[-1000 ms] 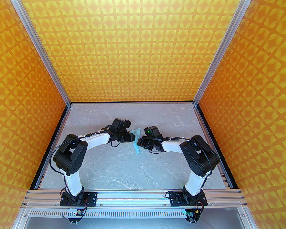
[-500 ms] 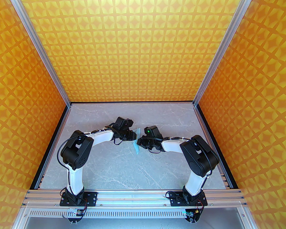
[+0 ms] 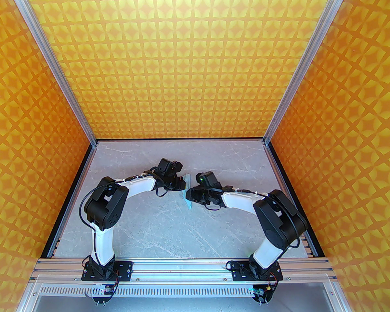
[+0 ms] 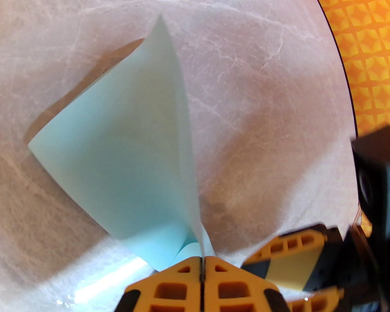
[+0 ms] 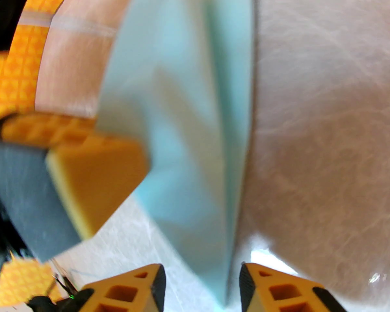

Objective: Fold a paper plane with a square sheet of paper (fold left side to right side)

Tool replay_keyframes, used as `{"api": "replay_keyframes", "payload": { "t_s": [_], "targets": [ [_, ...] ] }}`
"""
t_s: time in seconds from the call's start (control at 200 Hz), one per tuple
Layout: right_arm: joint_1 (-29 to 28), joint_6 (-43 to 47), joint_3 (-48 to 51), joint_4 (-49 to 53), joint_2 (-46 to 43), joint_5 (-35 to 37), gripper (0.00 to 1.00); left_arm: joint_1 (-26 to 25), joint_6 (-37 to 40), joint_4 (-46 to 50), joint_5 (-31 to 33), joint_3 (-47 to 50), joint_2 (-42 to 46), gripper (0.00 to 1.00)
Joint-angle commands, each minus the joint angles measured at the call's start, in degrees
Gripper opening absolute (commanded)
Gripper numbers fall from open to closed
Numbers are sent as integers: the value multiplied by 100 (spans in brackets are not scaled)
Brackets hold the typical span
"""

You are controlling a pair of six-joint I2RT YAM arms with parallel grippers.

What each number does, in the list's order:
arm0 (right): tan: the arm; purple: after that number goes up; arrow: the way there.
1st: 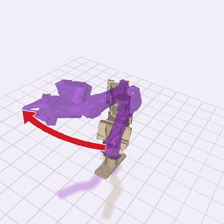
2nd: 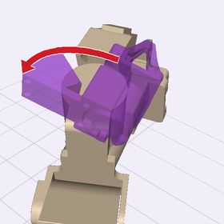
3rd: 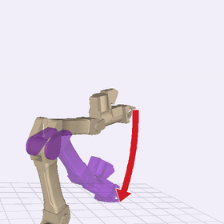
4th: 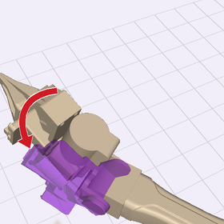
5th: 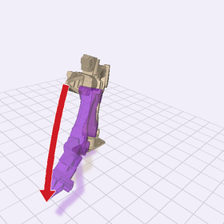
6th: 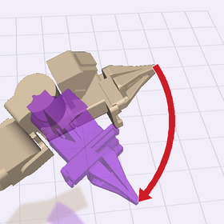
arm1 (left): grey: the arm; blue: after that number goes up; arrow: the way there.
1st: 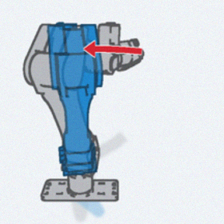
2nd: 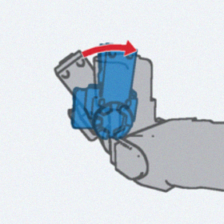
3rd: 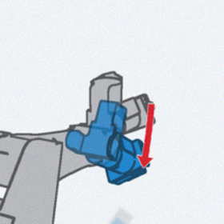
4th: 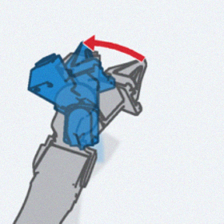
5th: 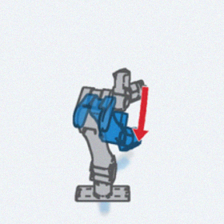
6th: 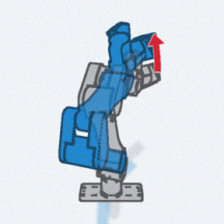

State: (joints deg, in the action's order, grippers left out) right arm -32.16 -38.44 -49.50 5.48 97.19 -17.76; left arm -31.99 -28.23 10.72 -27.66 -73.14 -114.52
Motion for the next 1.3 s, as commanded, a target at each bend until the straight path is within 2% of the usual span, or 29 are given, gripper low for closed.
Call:
{"api": "replay_keyframes", "payload": {
  "t_s": [0.0, 0.24, 0.515, 0.875, 1.295],
  "targets": [
    [-153, 445, -145, 528, -42, 427, 44, 6, 36, 62, -81, -129, -149, 6],
    [-282, 638, -226, 879, 27, 932, 36, 41, 111, 120, -77, -207, -244, 6],
    [-299, 774, -238, 993, 125, 1117, 26, 52, 186, 191, -79, -309, -369, 6],
    [-308, 819, -181, 1028, 99, 1155, 25, 78, 239, 69, -90, -290, -542, 7],
    [-343, 927, -129, 1124, 47, 1213, 19, 120, 301, 101, -90, -463, -626, 7]
  ]
}}
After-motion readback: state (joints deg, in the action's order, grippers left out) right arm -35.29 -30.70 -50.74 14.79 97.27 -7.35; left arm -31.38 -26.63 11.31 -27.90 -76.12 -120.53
